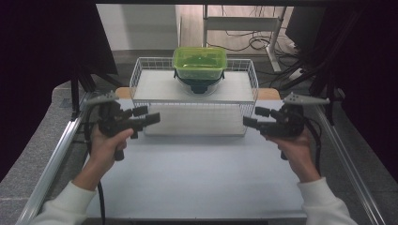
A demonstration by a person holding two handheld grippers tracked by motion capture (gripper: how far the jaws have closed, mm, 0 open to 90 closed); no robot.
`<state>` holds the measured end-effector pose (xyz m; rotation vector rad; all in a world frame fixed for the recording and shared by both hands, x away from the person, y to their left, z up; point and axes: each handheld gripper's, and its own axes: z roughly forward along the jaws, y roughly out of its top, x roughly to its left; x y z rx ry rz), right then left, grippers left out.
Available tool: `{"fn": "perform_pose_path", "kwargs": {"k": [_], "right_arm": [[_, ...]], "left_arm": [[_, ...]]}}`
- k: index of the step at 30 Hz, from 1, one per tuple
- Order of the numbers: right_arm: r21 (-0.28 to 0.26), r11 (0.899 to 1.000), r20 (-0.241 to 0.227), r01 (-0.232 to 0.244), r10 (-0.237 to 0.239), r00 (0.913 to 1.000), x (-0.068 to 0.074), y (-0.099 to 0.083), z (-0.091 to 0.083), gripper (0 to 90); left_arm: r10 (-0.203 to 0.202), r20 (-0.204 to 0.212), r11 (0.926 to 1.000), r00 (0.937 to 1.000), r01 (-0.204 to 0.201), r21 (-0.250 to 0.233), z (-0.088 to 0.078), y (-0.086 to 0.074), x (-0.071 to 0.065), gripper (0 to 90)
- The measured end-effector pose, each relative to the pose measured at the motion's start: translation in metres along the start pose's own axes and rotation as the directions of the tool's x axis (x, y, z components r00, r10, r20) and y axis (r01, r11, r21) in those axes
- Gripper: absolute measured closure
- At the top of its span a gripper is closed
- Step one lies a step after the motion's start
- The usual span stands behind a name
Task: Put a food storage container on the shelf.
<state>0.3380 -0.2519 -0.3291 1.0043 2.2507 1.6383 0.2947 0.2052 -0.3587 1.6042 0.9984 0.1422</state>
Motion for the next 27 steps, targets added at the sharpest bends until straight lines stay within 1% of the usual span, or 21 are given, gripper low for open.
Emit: {"fn": "perform_pose_path", "kwargs": {"k": [2, 5, 7, 8, 9, 11, 12, 14, 17, 20, 24, 27], "right_arm": [[0.019, 1.0, 0.001, 0.006, -0.006, 1.0, 0.005, -0.016, -0.003, 25.0], [0.058, 0.998, 0.02, 0.024, -0.025, 0.9995, 0.011, -0.039, -0.006, 24.9], [0.085, 0.996, 0.043, 0.035, -0.038, 0.9983, 0.013, -0.055, -0.006, 24.9], [0.099, 0.994, 0.046, 0.036, -0.04, 0.9981, 0.013, -0.062, -0.006, 24.9], [0.105, 0.994, 0.046, 0.032, -0.037, 0.9982, 0.012, -0.068, -0.006, 24.8], [0.11, 0.994, 0.045, 0.015, -0.02, 0.9988, 0.01, -0.079, -0.006, 24.6], [0.116, 0.993, 0.048, 0.007, -0.013, 0.9988, 0.01, -0.083, -0.005, 24.6], [0.121, 0.993, 0.065, 0.008, -0.016, 0.9977, 0.008, -0.089, -0.004, 24.6], [0.137, 0.99, 0.078, 0.019, -0.03, 0.9965, 0.009, -0.092, -0.003, 24.2], [0.127, 0.992, 0.077, 0.018, -0.029, 0.9966, 0.01, -0.093, -0.003, 23.9], [0.118, 0.992, 0.09, 0.034, -0.045, 0.9949, 0.012, -0.094, -0.006, 21.1], [0.121, 0.992, 0.089, 0.037, -0.048, 0.9949, 0.012, -0.097, -0.007, 18.5]], "left_arm": [[0.013, -0.028, 0.9997, 0.9995, -0.012, 0.02, -0.001, -0.019, -0.001, 24.0], [0.032, -0.059, 0.997, 0.9977, -0.027, 0.072, 0.003, -0.046, 0.0, 24.0], [0.041, -0.07, 0.992, 0.9967, -0.032, 0.122, 0.008, -0.063, 0.001, 23.9], [0.051, -0.078, 0.989, 0.9957, -0.039, 0.143, 0.01, -0.07, 0.001, 23.5], [0.059, -0.09, 0.9869, 0.9942, -0.045, 0.155, 0.012, -0.076, 0.002, 23.5], [0.061, -0.09, 0.9832, 0.994, -0.045, 0.177, 0.015, -0.085, 0.003, 23.6], [0.057, -0.093, 0.983, 0.994, -0.039, 0.179, 0.016, -0.089, 0.004, 23.5], [0.052, -0.093, 0.9809, 0.9943, -0.033, 0.192, 0.018, -0.094, 0.005, 23.5], [0.06, -0.105, 0.9807, 0.9927, -0.039, 0.192, 0.017, -0.096, 0.005, 23.6], [0.058, -0.11, 0.9822, 0.9922, -0.037, 0.184, 0.016, -0.096, 0.005, 23.5], [0.055, -0.121, 0.9838, 0.9912, -0.033, 0.176, 0.015, -0.097, 0.008, 23.4], [0.06, -0.133, 0.9824, 0.9894, -0.034, 0.184, 0.018, -0.1, 0.011, 23.0]]}}
